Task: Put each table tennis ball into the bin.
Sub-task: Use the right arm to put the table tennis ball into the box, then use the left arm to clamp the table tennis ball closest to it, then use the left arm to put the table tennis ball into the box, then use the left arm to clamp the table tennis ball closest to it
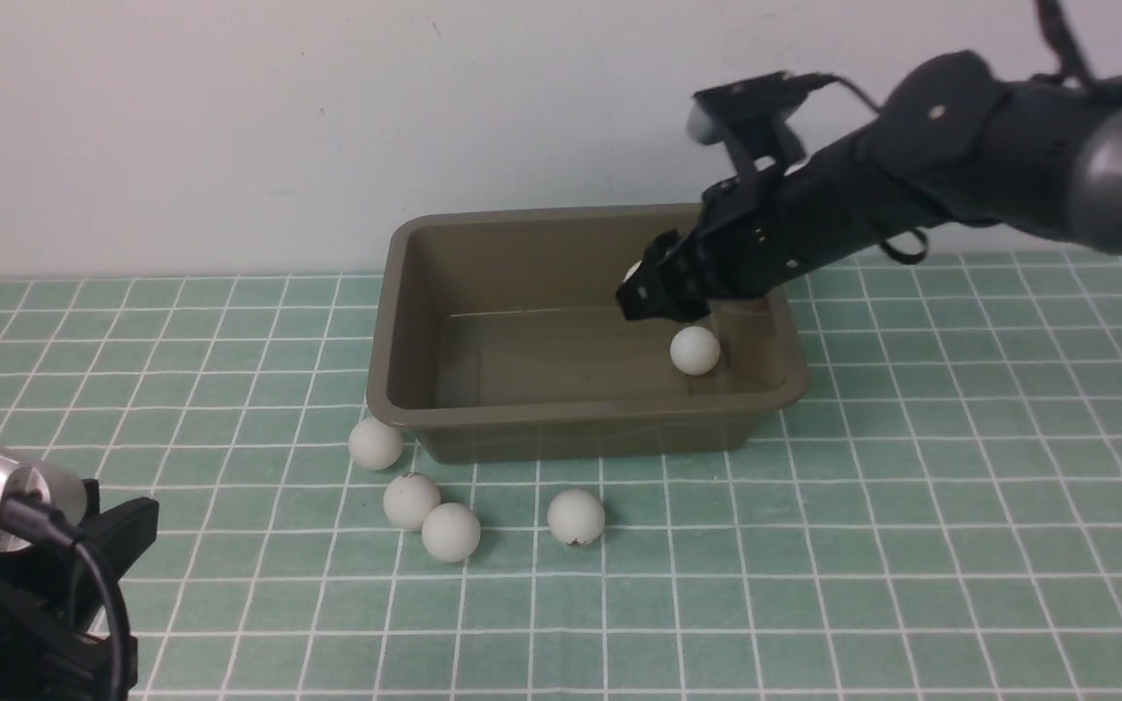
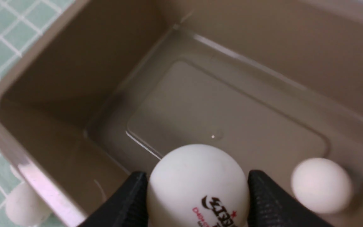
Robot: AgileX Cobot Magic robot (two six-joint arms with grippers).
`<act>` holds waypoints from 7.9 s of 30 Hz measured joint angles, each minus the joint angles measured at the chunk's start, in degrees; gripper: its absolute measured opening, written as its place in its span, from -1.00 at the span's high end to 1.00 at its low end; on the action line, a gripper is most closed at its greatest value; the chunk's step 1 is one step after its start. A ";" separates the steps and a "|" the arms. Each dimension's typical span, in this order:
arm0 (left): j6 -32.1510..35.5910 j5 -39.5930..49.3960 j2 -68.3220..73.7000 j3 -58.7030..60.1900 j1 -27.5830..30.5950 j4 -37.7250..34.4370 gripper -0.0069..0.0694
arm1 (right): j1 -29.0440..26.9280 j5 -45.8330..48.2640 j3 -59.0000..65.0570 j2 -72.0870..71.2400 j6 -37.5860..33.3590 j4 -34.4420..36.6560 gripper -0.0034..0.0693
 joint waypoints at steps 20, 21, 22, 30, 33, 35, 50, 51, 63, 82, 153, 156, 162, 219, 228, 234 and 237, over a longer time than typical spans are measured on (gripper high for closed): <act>2.18 3.10 0.00 0.00 0.00 -0.52 0.21 | -4.35 12.39 -6.24 -6.72 -1.40 -6.93 -0.47; 2.79 3.14 0.00 0.00 0.00 -0.52 0.21 | -4.78 14.08 -6.35 -9.45 -1.18 -7.24 -0.45; 2.87 3.14 0.00 0.00 0.00 -0.52 0.21 | -4.86 14.34 -6.35 -9.88 -1.13 -7.29 -0.45; 4.43 3.14 0.00 0.00 0.00 -0.52 0.21 | -4.75 26.75 -6.35 -22.04 3.13 -7.65 -0.33; 4.47 3.08 0.00 0.00 0.00 -0.52 0.21 | -4.75 29.83 -6.35 -22.46 5.17 -7.91 -0.33; 3.54 3.00 0.80 -0.96 0.00 -0.46 0.21 | -4.75 29.84 -5.62 -22.78 6.30 -8.04 -0.31; -0.64 12.43 35.96 -27.79 5.21 14.69 0.21 | -4.73 30.19 -4.66 -26.62 5.86 -4.59 -0.26; -0.51 11.95 36.90 -28.27 6.43 14.42 0.21 | -4.73 30.19 -4.66 -26.84 5.74 -4.14 -0.26; 33.35 17.45 51.84 -29.40 12.02 -19.74 0.21 | -4.73 30.22 -4.66 -26.89 5.54 -3.28 -0.26; 63.37 13.11 58.32 -29.57 16.40 -37.30 -0.18 | -4.73 30.22 -4.66 -26.89 6.44 -2.86 -0.26; 71.53 14.84 83.23 -44.55 6.79 -28.94 -0.37 | -4.73 30.22 -4.66 -26.89 6.78 -2.03 -0.25; 71.53 13.42 83.05 -44.55 6.74 -29.53 -0.05 | -4.73 30.22 -4.66 -26.89 6.99 -2.03 -0.25; 69.85 15.12 78.04 -44.55 8.94 -27.72 -0.06 | -4.73 30.22 -4.66 -26.89 7.97 -2.03 -0.25; 36.08 34.63 69.32 -42.92 -1.93 -5.23 -0.08 | -4.73 30.26 -4.66 -26.89 8.15 -4.23 -0.25; 35.97 21.07 69.32 -42.40 -2.28 -6.00 -0.08 | -4.73 30.26 -4.66 -26.89 8.61 -4.43 -0.25; 35.92 21.08 72.63 -42.40 -2.28 -6.65 -0.12 | -4.73 30.26 -4.66 -26.89 8.61 -4.54 -0.25; 35.92 20.71 74.96 -42.40 -2.28 -7.22 -0.22 | -4.73 30.26 -4.66 -26.89 8.59 -4.54 -0.25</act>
